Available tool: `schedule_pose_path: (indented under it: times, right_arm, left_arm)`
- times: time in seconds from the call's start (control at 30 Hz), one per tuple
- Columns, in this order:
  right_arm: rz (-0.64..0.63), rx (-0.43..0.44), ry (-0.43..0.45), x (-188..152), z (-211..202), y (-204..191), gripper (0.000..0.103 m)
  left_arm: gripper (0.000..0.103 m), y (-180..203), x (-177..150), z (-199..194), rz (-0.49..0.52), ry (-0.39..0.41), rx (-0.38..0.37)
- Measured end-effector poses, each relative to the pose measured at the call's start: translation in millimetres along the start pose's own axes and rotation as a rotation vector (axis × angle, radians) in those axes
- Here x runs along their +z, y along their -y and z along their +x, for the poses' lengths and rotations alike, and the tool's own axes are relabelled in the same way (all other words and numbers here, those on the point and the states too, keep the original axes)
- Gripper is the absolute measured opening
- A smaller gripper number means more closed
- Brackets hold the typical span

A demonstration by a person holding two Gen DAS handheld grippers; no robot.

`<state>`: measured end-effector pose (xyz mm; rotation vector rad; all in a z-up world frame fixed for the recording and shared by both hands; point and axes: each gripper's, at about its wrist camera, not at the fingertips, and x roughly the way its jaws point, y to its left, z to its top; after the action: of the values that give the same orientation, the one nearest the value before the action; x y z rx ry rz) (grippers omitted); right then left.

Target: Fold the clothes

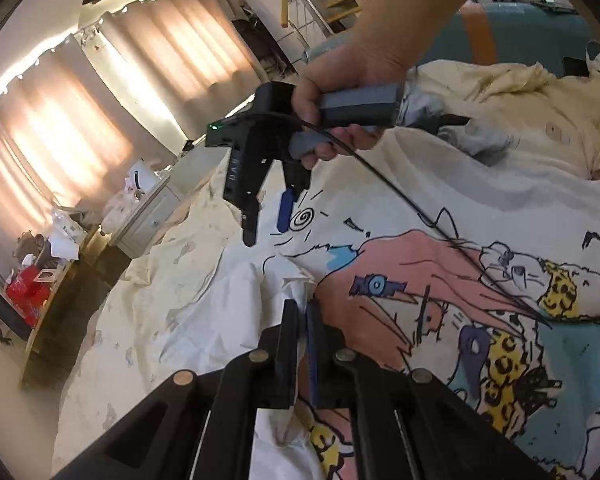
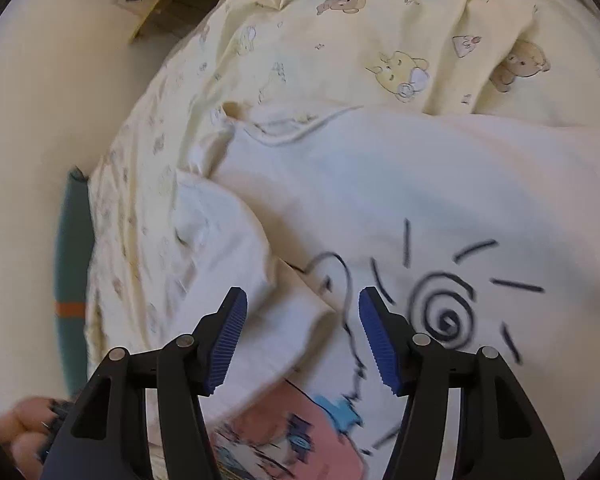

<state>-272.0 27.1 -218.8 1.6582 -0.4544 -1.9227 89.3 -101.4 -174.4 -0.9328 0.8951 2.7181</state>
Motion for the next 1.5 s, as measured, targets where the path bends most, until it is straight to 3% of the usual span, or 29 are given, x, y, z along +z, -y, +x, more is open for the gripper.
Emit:
schedule_pose_path:
  times: [0.13, 0.27, 0.37, 0.43, 0.5, 0.6, 0.77, 0.87, 1.0, 1.17, 1.33, 1.5]
  right_arm:
    - [-0.023, -0.022, 0.021, -5.3, 0.6, 2.3, 0.063]
    - [-0.044, -0.035, -0.023, -2.0, 14.6, -1.4, 0.061]
    - [-0.079, -0.072, -0.074, -4.4, 32.2, -9.1, 0.048]
    - [-0.154, -0.123, -0.098, -11.7, 41.1, -19.8, 0.003]
    - [-0.234, -0.154, -0.087, -19.7, 38.8, -32.8, 0.002]
    - [-0.277, -0.133, -0.059, -24.4, 16.3, -52.7, 0.002]
    - [-0.347, -0.057, 0.053, 13.2, -40.2, -120.4, 0.002]
    - [-0.411, -0.037, 0.109, 54.8, -43.5, -179.2, 0.002]
    - [-0.495, -0.034, 0.094, 113.2, -9.8, -277.6, 0.002]
    - [-0.636, -0.073, 0.011, 149.1, 57.4, -381.9, 0.002]
    - [-0.787, -0.145, -0.103, 149.0, 144.6, -458.5, 0.002]
    - [-0.858, -0.229, -0.205, 143.3, 242.1, -505.8, 0.002]
  left_arm:
    - [0.004, -2.2, -1.7, -0.7, -0.031, -0.002, 0.001]
    - [0.004, -5.5, -3.9, 1.2, -0.046, -0.014, 0.010]
    - [0.004, -6.9, -4.2, 2.0, -0.052, -0.019, 0.016]
    - [0.004, -7.0, -4.7, 1.4, -0.054, -0.020, 0.019]
    - [0.004, -8.0, -6.2, -0.4, -0.050, -0.019, 0.026]
    - [0.004, -25.9, -10.7, -11.0, -0.106, -0.015, 0.056]
    - [0.004, -100.8, -23.7, -47.6, -0.361, 0.016, 0.158]
    - [0.004, -157.4, -45.8, -73.1, -0.531, 0.001, 0.287]
    - [0.004, -200.4, -87.3, -98.1, -0.641, -0.058, 0.447]
    - [0.004, -242.1, -149.1, -114.5, -0.794, -0.165, 0.577]
    - [0.004, -249.7, -212.5, -123.2, -0.913, -0.282, 0.638]
    - [0.004, -249.5, -267.9, -111.2, -1.024, -0.368, 0.608]
